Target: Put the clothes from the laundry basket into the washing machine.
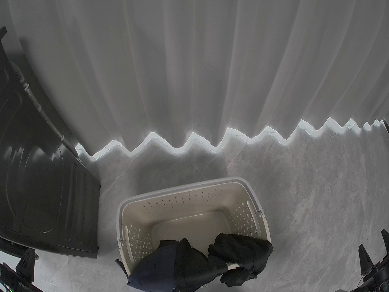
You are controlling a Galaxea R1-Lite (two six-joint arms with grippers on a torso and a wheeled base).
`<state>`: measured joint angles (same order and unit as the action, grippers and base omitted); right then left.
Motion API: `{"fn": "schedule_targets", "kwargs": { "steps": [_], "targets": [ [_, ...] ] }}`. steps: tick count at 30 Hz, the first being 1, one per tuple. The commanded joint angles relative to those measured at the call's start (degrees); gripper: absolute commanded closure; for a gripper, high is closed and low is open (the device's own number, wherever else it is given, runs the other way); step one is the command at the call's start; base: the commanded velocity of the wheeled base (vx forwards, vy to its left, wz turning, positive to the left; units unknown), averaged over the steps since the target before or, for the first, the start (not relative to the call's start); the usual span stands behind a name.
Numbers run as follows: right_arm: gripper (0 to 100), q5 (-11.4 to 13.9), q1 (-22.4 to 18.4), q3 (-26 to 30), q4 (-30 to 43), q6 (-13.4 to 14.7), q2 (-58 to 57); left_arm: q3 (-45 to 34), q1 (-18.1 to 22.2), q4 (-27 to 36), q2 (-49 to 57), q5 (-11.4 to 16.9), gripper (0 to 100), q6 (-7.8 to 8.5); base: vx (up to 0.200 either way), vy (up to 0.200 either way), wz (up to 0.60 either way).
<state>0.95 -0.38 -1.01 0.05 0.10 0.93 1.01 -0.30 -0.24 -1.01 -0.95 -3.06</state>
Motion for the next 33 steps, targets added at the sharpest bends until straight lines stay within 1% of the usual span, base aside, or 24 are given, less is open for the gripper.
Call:
{"fn": "schedule_targets", "kwargs": {
  "steps": [1, 33],
  "targets": [
    [0, 0.0, -0.1, 1.0, 0.0, 0.0, -0.6, -0.9, 0.0, 0.0, 0.7, 0.0, 100, -0.02, -0.2, 0.0, 0.0],
    [0, 0.0, 0.0, 1.0, 0.0, 0.0, -0.6, -0.9, 0.0, 0.0, 0.7, 0.0, 100, -0.02, -0.2, 0.0, 0.0]
  ]
}}
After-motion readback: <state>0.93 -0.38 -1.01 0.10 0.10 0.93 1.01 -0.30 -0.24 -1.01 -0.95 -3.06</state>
